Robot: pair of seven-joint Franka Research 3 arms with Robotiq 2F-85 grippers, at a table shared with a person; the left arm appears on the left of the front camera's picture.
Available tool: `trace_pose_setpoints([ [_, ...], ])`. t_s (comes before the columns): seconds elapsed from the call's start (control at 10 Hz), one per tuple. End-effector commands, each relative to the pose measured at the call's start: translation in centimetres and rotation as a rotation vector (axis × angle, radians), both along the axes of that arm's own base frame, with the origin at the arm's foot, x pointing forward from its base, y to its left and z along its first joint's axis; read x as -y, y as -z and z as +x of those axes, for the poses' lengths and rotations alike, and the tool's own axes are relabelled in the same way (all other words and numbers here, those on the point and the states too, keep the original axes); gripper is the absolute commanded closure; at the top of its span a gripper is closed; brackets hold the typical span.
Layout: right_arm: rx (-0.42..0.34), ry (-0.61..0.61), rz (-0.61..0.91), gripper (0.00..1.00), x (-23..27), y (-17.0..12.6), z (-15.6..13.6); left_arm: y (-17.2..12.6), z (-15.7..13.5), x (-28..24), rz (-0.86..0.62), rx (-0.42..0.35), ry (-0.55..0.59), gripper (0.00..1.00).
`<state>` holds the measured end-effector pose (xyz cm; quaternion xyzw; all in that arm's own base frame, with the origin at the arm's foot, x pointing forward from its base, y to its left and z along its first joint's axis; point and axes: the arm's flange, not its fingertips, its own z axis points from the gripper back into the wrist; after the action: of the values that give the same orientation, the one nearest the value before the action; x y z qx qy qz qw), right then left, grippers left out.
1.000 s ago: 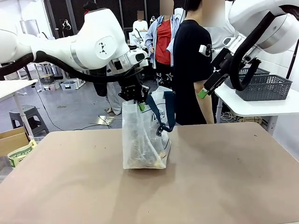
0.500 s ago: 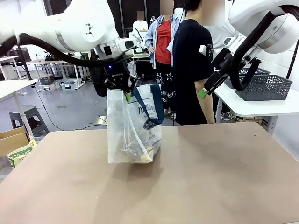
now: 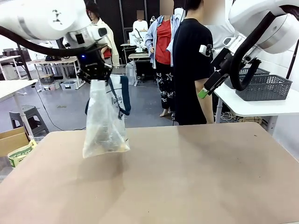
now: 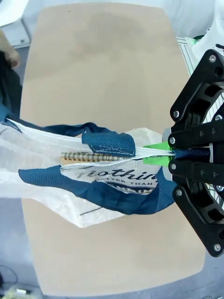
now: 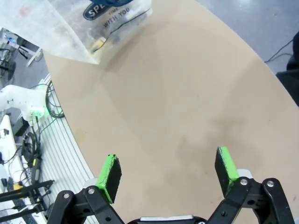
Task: Transfer purchased items from the store into the shopping bag.
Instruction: Move the Reusable shopping bag to the right side of the table.
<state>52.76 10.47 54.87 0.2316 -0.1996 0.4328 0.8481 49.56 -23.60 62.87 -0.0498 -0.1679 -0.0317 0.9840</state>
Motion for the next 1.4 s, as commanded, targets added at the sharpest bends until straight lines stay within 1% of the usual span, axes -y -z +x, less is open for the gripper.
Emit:
trace_pose_setpoints([
  [0.0,-0.015,0.008,-0.011,0.0,-0.2,-0.3,0.3,-0.4,-1.8,-2.3,0.017,0.063,-0.046,1.0],
  [0.2,-0.015,0.008,-0.011,0.0,-0.2,-0.3,0.3,-1.1,-2.6,-4.2,0.047,0.058,-0.057,1.0],
  [0.5,-0.015,0.008,-0.011,0.0,-0.2,-0.3,0.3,-1.2,-3.1,-5.5,0.083,0.04,-0.065,1.0],
  [0.6,-0.015,0.008,-0.011,0.0,-0.2,-0.3,0.3,-1.1,-3.0,-4.5,0.062,0.063,-0.027,1.0],
  [0.7,-0.015,0.008,-0.011,0.0,-0.2,-0.3,0.3,-0.6,-2.7,-4.7,0.049,0.016,-0.07,1.0],
  [1.2,-0.015,0.008,-0.011,0.0,-0.2,-0.3,0.3,-0.6,-2.7,-4.7,0.049,0.016,-0.07,1.0],
  [1.3,-0.015,0.008,-0.011,0.0,-0.2,-0.3,0.3,0.3,-2.4,-4.5,0.056,-0.003,-0.059,1.0],
])
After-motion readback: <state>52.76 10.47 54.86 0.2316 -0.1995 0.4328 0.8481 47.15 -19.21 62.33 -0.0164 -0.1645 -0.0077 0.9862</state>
